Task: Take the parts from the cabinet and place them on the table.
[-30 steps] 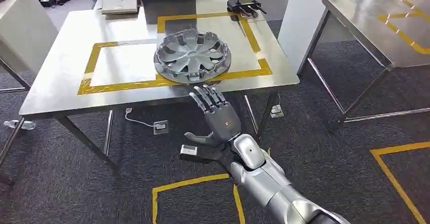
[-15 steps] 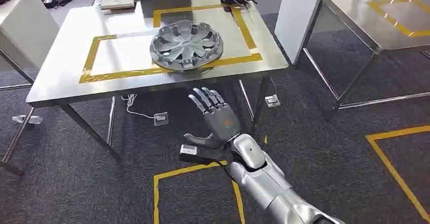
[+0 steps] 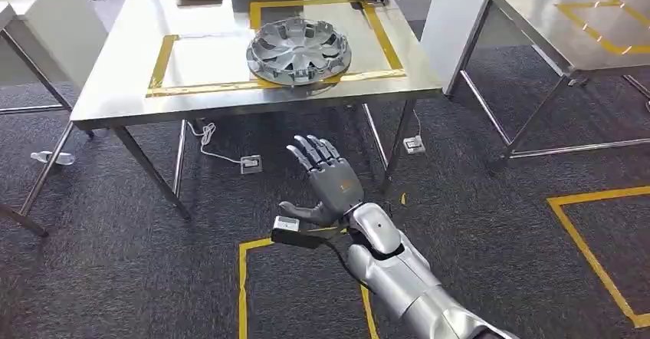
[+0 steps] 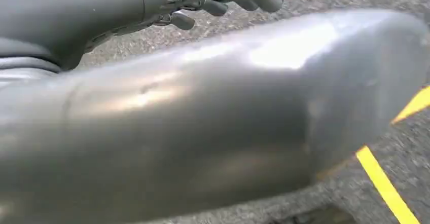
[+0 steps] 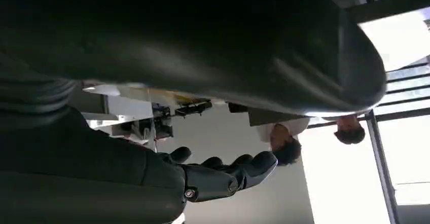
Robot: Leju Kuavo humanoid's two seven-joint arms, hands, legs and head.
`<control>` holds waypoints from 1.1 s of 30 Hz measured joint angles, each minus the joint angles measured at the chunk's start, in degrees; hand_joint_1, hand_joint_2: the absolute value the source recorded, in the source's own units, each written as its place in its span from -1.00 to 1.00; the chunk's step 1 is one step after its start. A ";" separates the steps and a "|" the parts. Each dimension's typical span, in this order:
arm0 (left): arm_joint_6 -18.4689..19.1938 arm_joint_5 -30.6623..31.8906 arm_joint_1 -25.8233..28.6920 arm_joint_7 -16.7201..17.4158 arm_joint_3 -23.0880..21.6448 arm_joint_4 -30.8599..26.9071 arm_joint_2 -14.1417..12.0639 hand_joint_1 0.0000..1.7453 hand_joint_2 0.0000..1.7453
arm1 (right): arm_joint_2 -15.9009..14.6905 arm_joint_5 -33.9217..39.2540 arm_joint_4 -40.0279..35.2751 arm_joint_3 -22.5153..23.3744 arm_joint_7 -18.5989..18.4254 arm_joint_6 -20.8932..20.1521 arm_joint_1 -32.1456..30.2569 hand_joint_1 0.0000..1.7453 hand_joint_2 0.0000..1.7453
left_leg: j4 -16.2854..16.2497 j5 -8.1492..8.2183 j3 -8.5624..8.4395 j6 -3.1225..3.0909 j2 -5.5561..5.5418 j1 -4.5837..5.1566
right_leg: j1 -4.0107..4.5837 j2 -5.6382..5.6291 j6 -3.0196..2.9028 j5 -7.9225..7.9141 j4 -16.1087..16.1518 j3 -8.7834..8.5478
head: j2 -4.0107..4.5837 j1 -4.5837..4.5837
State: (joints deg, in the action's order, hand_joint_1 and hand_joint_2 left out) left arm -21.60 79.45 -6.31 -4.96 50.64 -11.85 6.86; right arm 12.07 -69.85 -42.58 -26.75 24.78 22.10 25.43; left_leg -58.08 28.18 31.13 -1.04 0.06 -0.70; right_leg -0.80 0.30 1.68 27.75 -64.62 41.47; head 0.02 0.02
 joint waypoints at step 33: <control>2.43 -10.18 2.56 3.63 -7.94 -0.94 -0.68 -1.00 -1.00 | -0.50 13.87 7.12 5.92 -2.64 -6.60 -3.74 -1.00 1.00 | 0.82 -6.52 5.84 1.63 0.14 0.70 | 1.55 -0.15 -3.05 0.16 7.02 -9.91 | 0.00 -0.15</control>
State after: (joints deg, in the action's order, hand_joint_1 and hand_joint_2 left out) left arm -19.17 69.27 -3.74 -1.33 42.71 -12.79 6.19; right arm 11.56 -55.98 -35.45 -20.83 22.14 15.50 21.69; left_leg -57.25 21.66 36.97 0.58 0.19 0.00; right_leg 0.75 0.15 -1.37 27.91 -57.61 31.56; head 0.02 -0.13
